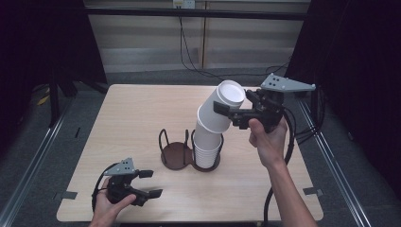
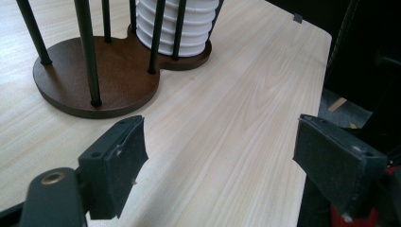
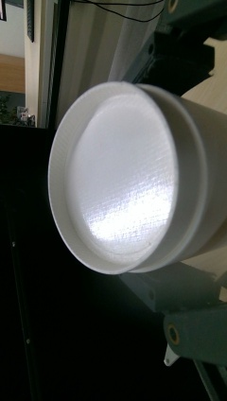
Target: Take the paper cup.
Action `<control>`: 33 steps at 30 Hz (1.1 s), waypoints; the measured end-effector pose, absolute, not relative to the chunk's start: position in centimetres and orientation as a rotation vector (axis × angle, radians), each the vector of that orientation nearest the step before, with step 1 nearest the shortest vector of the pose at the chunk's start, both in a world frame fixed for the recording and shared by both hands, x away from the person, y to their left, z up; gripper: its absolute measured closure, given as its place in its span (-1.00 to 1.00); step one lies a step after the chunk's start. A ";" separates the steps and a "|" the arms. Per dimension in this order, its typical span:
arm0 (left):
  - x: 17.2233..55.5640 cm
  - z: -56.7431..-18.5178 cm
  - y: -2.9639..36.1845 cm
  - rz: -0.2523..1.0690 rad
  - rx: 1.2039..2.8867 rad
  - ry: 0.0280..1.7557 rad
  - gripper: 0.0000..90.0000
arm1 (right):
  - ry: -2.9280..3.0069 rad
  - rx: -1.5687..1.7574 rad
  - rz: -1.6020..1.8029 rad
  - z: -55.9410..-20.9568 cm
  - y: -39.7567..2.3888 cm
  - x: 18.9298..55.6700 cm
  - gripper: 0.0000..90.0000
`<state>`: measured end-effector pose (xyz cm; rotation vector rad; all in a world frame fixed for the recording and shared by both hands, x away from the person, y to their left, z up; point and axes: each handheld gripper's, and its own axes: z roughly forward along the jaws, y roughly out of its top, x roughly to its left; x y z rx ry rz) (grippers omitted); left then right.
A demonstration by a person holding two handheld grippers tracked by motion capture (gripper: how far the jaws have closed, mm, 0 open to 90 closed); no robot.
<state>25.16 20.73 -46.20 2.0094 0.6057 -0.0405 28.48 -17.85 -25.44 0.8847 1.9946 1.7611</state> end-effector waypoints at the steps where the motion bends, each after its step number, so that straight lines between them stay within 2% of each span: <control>1: 25.2 -46.1 20.7 -0.042 2.006 0.603 -0.62 | 1.999 0.881 1.763 -25.4 -17.9 28.3 -0.49; 24: 25.6 -43.1 18.9 -0.045 1.945 0.479 -0.64 | 2.149 0.813 1.818 -27.4 -17.0 24.6 -0.49; 33: 25.3 -41.6 17.5 -0.005 1.910 0.433 -0.64 | 2.216 0.771 1.814 -28.5 -15.9 23.5 -0.49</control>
